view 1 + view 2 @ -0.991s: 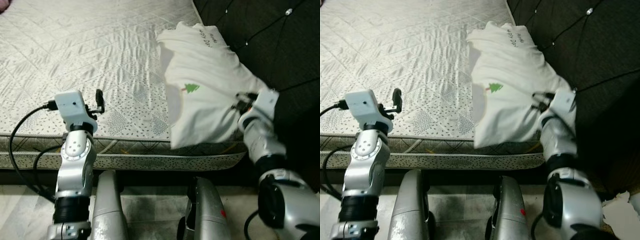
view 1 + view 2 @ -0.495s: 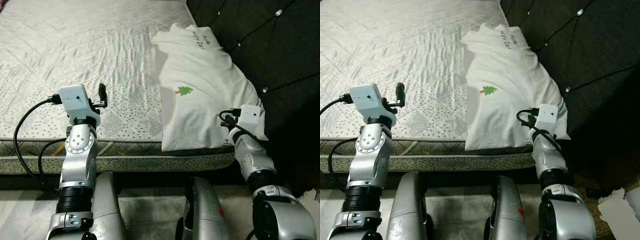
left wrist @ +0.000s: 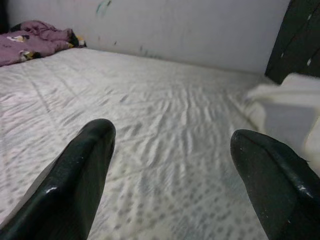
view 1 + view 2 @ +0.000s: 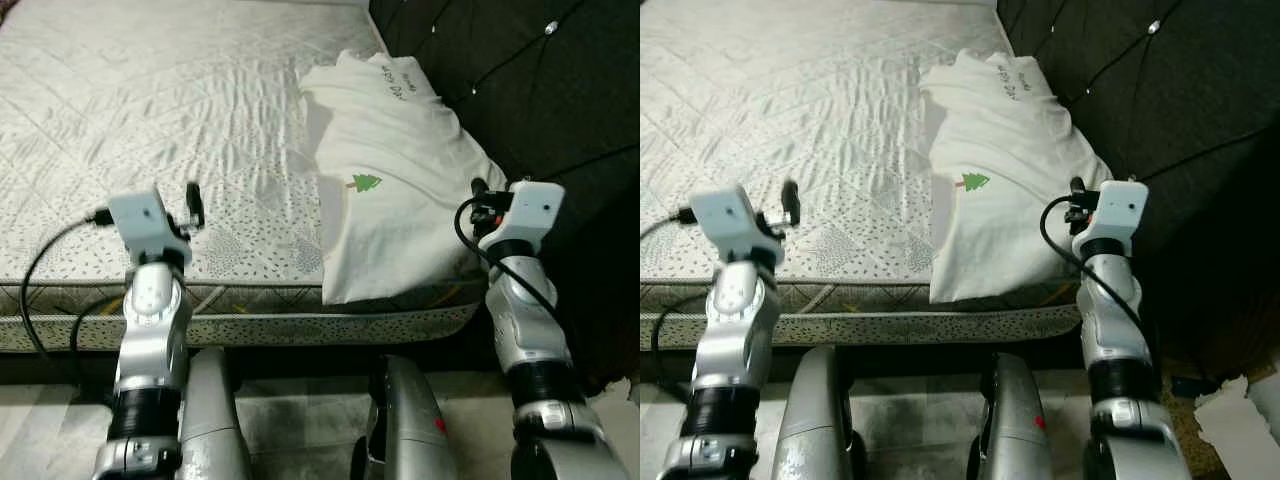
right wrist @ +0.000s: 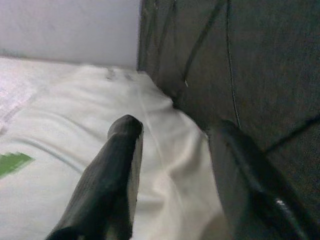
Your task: Clean up the room
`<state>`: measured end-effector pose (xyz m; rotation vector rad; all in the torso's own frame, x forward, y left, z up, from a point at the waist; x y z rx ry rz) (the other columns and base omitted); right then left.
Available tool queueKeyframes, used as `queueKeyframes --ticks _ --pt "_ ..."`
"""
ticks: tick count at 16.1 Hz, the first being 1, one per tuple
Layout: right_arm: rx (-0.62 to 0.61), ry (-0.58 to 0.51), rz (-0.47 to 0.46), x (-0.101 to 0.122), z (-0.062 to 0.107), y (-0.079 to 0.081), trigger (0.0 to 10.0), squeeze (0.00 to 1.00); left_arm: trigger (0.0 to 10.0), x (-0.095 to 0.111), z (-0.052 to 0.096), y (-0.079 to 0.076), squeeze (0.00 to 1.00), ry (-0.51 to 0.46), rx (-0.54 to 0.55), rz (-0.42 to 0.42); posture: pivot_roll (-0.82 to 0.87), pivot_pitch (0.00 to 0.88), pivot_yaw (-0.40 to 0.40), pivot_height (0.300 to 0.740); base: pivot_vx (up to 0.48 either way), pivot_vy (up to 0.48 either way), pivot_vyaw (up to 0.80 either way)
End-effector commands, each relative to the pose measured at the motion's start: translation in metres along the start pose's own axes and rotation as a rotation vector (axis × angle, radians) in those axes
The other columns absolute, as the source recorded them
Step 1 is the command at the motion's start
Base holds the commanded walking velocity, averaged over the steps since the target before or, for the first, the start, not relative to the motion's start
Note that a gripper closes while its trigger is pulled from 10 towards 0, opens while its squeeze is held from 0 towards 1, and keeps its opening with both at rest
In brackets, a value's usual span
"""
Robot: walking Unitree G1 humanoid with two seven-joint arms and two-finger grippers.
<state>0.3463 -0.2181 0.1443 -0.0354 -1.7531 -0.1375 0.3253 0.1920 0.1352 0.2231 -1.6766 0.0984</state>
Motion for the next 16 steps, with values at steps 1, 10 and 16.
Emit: queueKeyframes --ticks 1,10,16 --pt "0.009 0.017 0.0 -0.002 0.009 0.001 10.0 1.0 10.0 0.001 0.004 0.002 0.0 -0.01 0.009 -0.024 0.03 0.0 -0.071 0.537 0.0 0.0 0.0" --pt "0.186 -0.035 -0.037 0.023 0.033 0.052 10.0 0.93 10.0 0.011 0.024 0.006 0.0 -0.041 0.026 -0.026 0.05 0.0 -0.084 0.537 0.0 0.0 0.0" --pt "0.178 -0.028 -0.118 0.026 0.02 0.068 10.0 0.0 10.0 0.011 0.021 0.001 0.0 -0.031 0.0 -0.023 0.03 0.0 -0.061 0.607 0.0 0.0 0.0"
Point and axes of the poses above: a point about 5 cm out from each wrist's last joint towards the gripper, its own z axis pointing back from the gripper into the wrist, its own x axis along the axis of the wrist's last joint, y = z × x, the point moved 2 cm from there along -z, pointing out of the wrist towards the gripper, and after that the axes turned 6 degrees about -z, right-handed, at the moved point
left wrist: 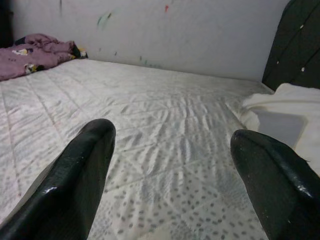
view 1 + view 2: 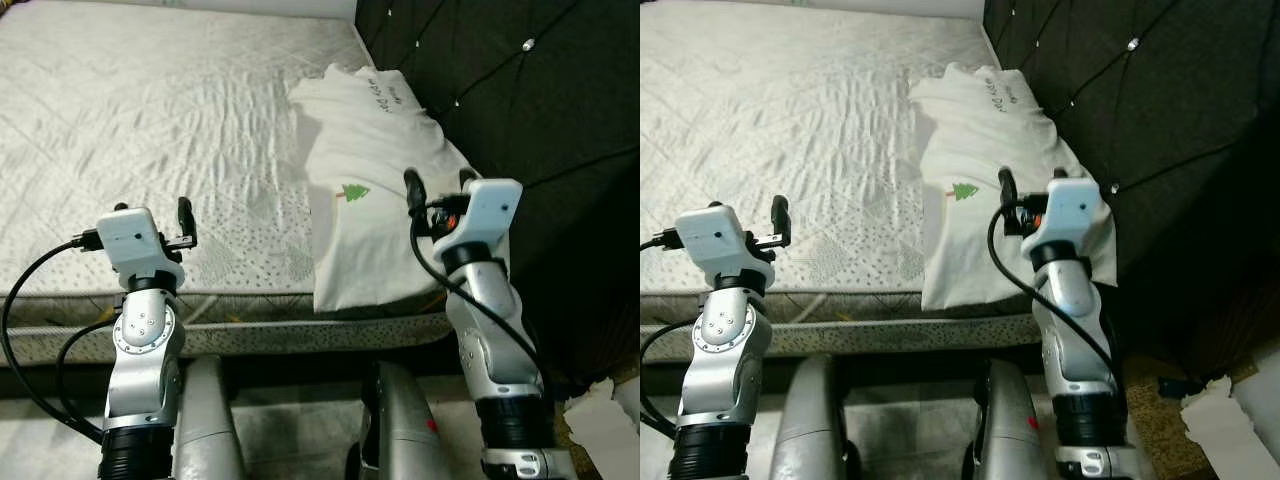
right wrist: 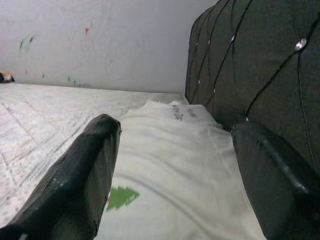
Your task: Clean up the room
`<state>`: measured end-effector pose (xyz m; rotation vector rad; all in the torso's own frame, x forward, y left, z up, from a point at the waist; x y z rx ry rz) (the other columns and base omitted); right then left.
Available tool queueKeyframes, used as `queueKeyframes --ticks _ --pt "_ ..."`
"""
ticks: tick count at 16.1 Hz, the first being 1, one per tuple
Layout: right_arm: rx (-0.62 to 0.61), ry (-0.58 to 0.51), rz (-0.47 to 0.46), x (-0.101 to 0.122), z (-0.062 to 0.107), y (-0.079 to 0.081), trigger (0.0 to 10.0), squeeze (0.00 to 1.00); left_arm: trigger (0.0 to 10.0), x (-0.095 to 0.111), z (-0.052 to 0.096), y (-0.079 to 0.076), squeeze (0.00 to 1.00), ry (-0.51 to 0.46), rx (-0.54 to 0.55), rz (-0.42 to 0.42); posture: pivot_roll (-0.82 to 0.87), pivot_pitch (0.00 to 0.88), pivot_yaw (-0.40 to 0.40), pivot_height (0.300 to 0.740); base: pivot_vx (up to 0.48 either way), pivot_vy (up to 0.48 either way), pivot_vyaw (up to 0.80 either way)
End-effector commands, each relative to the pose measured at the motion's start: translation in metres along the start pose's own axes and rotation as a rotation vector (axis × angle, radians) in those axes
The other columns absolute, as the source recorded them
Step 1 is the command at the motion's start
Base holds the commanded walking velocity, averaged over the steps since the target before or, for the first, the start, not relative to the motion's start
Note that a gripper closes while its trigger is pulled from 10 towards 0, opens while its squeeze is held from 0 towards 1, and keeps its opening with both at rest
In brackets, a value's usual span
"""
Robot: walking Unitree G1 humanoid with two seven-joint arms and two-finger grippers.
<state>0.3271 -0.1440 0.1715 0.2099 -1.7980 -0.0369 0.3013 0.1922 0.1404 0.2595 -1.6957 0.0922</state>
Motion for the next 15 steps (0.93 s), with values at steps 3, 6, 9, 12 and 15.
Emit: queueKeyframes --ticks 3,6,9,12,15 --pt "-0.024 -0.001 -0.008 0.002 -0.008 -0.005 10.0 0.0 10.0 0.004 -0.007 -0.004 0.0 -0.007 -0.022 -0.003 0.03 0.0 -0.058 0.647 0.0 0.0 0.0" --pt "-0.018 -0.008 -0.007 0.004 -0.012 -0.003 10.0 0.0 10.0 0.006 -0.011 -0.007 0.0 -0.015 -0.023 -0.006 0.02 0.0 -0.059 0.677 0.0 0.0 0.0" --pt "-0.032 -0.014 0.005 0.004 -0.013 -0.008 10.0 0.0 10.0 0.005 -0.015 -0.006 0.0 -0.009 0.026 -0.088 0.01 0.0 -0.052 0.707 0.0 0.0 0.0" --pt "-0.043 -0.007 0.027 0.001 -0.008 -0.014 10.0 0.0 10.0 0.003 -0.012 0.001 0.0 -0.059 -0.03 -0.096 0.0 0.0 -0.047 0.74 0.0 0.0 0.0" --pt "-0.059 0.088 0.1 -0.024 0.012 -0.028 10.0 0.0 10.0 -0.007 0.002 0.008 0.0 -0.025 -0.02 -0.084 0.01 0.0 -0.057 0.74 0.0 0.0 0.0"
Point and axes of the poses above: a point about 5 cm out from each wrist's last joint towards the gripper, its own z axis pointing back from the gripper into the wrist, its own x axis along the axis of the wrist's last joint, y = z × x, the point moved 2 cm from there along -z, pointing out of the wrist towards the gripper, and after that the axes turned 6 degrees about -z, right-handed, at the moved point
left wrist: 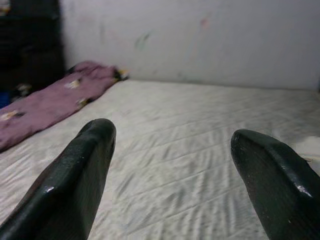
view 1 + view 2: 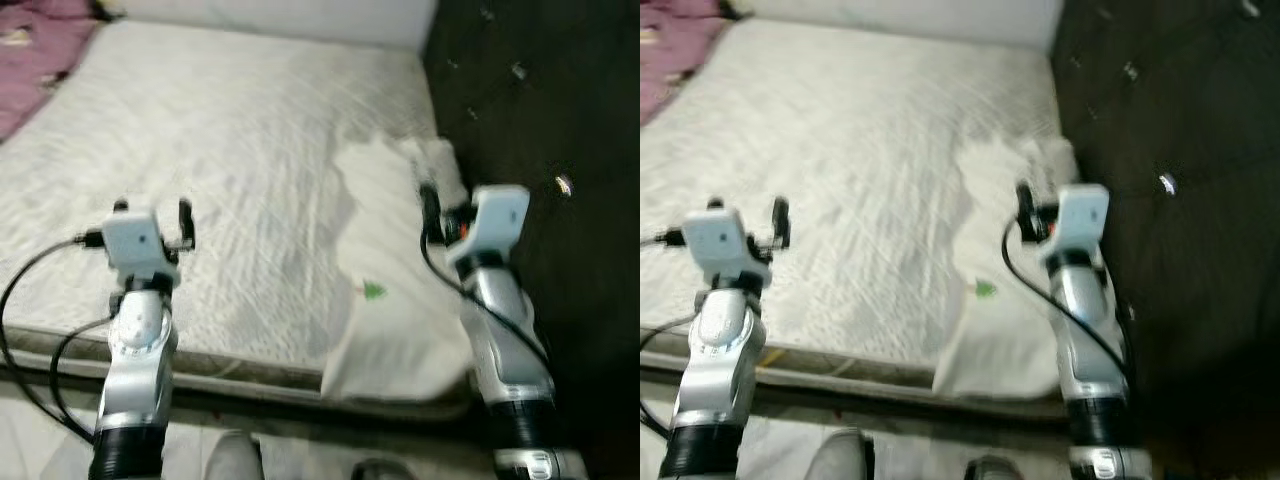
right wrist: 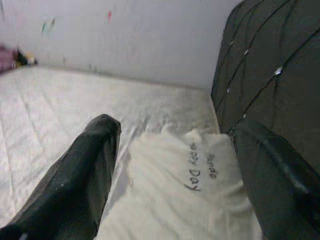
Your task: Clean up the room
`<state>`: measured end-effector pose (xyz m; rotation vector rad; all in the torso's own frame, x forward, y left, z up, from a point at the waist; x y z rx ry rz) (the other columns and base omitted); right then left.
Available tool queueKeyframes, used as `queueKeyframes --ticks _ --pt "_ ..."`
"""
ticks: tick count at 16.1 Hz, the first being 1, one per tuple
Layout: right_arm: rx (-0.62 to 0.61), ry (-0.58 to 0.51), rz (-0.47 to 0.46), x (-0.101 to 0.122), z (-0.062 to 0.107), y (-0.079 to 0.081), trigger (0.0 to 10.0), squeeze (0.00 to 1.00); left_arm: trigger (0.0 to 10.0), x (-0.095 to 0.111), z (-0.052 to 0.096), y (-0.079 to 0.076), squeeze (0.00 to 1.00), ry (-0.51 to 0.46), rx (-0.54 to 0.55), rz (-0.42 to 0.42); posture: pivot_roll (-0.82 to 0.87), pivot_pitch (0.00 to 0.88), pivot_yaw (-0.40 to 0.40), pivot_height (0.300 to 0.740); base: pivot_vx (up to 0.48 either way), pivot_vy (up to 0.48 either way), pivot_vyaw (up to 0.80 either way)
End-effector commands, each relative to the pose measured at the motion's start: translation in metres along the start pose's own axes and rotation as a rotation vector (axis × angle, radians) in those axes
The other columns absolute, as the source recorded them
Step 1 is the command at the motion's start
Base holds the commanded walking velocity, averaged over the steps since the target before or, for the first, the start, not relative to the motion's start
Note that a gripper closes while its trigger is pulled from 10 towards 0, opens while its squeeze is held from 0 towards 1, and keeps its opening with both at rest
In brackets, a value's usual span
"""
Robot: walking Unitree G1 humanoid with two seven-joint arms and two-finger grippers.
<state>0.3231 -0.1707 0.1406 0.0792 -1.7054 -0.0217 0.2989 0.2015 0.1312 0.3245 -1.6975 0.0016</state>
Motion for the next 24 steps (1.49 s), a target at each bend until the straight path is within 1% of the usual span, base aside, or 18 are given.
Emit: queueKeyframes --ticks 1,2,4,6,7,8,9,10,13,17,19,24 --pt "0.0 0.024 0.034 -0.009 0.006 -0.002 10.0 0.0 10.0 0.003 0.006 -0.001 0.0 -0.017 -0.009 -0.001 0.01 0.0 -0.06 0.74 0.0 0.0 0.0" --pt "-0.014 0.044 0.055 -0.015 0.01 -0.006 10.0 0.0 10.0 0.004 0.009 -0.002 0.0 -0.025 -0.016 -0.006 0.02 0.0 -0.061 0.74 0.0 0.0 0.0" --pt "-0.027 0.052 0.059 -0.017 0.012 -0.008 10.0 0.0 10.0 0.007 0.011 -0.002 0.0 -0.04 -0.02 -0.037 0.02 0.0 -0.06 0.74 0.0 0.0 0.0" --pt "-0.044 0.056 0.059 -0.017 0.011 -0.009 10.0 0.0 10.0 0.003 0.01 -0.005 0.0 -0.016 -0.036 -0.065 0.02 0.0 -0.059 0.74 0.0 0.0 0.0" --pt "-0.061 0.066 0.054 -0.018 0.01 -0.01 10.0 0.0 10.0 -0.005 0.008 -0.007 0.0 0.034 -0.043 -0.071 0.01 0.0 -0.055 0.74 0.0 0.0 0.0" --pt "-0.063 0.063 0.054 -0.018 0.009 -0.011 10.0 0.0 10.0 -0.006 0.007 -0.007 0.0 0.038 -0.041 -0.056 0.01 0.0 -0.052 0.74 0.0 0.0 0.0" --pt "-0.081 0.055 0.045 -0.015 0.007 -0.012 10.0 0.0 10.0 -0.003 0.004 -0.006 0.0 0.035 -0.04 -0.009 0.0 0.0 -0.051 0.74 0.0 0.0 0.0" --pt "-0.091 0.054 0.038 -0.015 0.006 -0.012 10.0 0.0 10.0 -0.001 0.002 -0.007 0.0 0.028 -0.042 0.005 0.01 0.0 -0.054 0.74 0.0 0.0 0.0" --pt "-0.075 0.047 0.04 -0.013 0.003 -0.007 10.0 0.0 10.0 0.007 -0.005 -0.018 0.0 0.005 -0.086 0.052 0.0 0.0 -0.059 0.74 0.0 0.0 0.0" --pt "-0.074 0.049 0.035 -0.012 0.001 -0.007 10.0 0.0 10.0 0.007 -0.005 -0.021 0.0 0.01 -0.108 0.082 -0.01 0.0 -0.057 0.74 0.0 0.0 0.0" --pt "-0.067 0.055 0.034 -0.014 0.001 -0.005 10.0 0.0 10.0 0.007 -0.005 -0.021 0.0 0.012 -0.11 0.089 -0.01 0.0 -0.057 0.74 0.0 0.264 0.0" --pt "-0.054 0.056 0.028 -0.013 0.0 -0.004 10.0 0.0 10.0 0.007 -0.007 -0.024 0.0 0.013 -0.125 0.104 -0.01 0.0 -0.056 0.74 0.0 0.345 -0.64"
Point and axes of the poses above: a point about 5 cm out from each wrist's last joint towards the gripper, its own z axis pointing back from the gripper into the wrist, its own x axis along the axis of the wrist's last joint, y = z × x, the point moved 2 cm from there along -z, pointing out of the wrist towards the gripper, and after that the axes turned 6 degrees about -z, right-handed, at the moved point
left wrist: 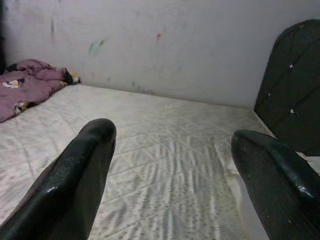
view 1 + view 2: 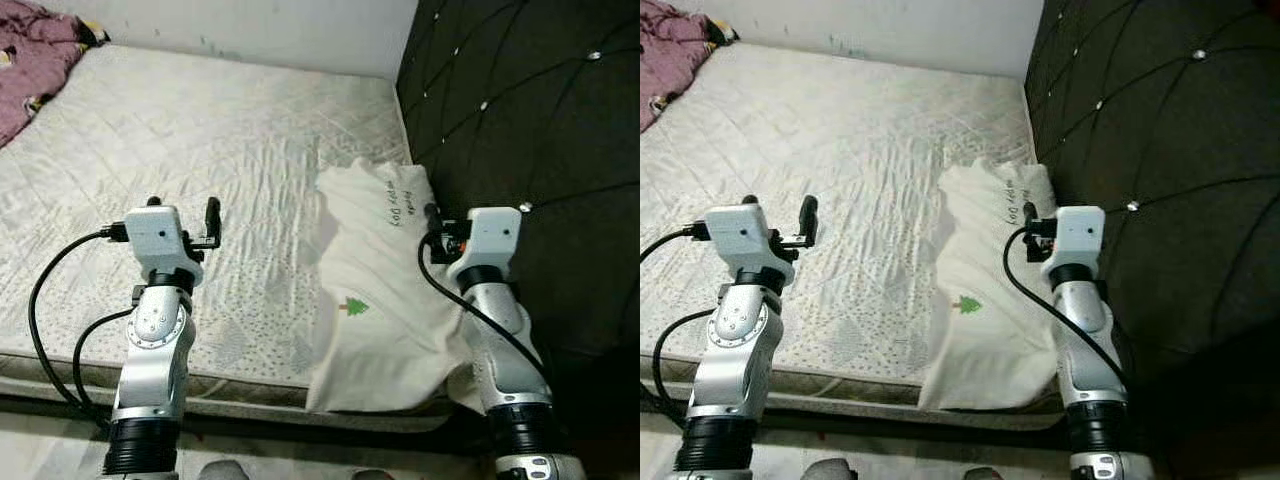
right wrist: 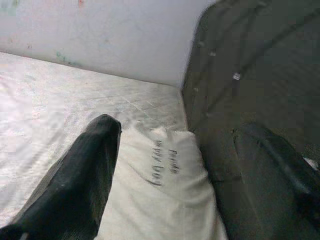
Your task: Clean up the room
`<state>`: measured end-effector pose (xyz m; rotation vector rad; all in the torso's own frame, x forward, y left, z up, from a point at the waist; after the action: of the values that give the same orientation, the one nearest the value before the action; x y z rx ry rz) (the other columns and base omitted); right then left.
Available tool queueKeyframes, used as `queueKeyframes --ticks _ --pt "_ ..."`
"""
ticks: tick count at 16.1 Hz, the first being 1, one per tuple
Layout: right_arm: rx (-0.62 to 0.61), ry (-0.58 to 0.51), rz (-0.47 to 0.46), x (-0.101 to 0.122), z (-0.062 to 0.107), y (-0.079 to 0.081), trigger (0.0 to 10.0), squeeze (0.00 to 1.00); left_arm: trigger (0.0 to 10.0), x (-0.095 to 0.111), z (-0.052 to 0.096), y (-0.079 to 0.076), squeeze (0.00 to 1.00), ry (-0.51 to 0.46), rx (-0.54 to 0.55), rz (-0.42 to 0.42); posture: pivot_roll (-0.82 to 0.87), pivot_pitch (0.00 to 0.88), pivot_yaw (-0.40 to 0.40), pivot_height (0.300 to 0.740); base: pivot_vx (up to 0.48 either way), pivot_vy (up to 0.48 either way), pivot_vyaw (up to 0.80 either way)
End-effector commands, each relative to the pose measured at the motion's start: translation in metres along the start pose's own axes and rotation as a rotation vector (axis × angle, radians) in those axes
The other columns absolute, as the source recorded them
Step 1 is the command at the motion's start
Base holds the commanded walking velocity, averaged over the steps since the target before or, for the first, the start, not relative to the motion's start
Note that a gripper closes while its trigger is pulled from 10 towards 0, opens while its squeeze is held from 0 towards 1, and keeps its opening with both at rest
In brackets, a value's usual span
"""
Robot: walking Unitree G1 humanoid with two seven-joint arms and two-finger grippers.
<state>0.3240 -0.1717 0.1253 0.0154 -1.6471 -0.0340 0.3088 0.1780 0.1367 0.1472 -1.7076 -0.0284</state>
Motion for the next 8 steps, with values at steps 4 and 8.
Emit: queueKeyframes --ticks 4,8 --pt "0.008 0.003 -0.004 0.0014 -0.0031 -0.0015 10.0 0.0 10.0 -0.0027 -0.002 -0.001 0.0 0.016 -0.003 0.011 -0.01 0.0 -0.06 0.74 0.0 0.446 -0.1" --pt "0.034 0.001 -0.005 0.0016 -0.0038 0.0012 10.0 0.0 10.0 -0.0022 -0.0029 -0.0015 0.0 0.012 0.002 0.013 -0.01 0.0 -0.062 0.74 0.0 0.48 0.0"
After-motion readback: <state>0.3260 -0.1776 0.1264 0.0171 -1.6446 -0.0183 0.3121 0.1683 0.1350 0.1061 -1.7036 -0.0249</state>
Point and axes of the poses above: a point about 5 cm out from each wrist's last joint towards the gripper, its own z axis pointing back from the gripper into the wrist, its own x axis along the axis of the wrist's last joint, y = z × x, the point moved 2 cm from there along -z, pointing out of the wrist towards the gripper, and after that the axes turned 6 degrees about -z, right-handed, at the moved point
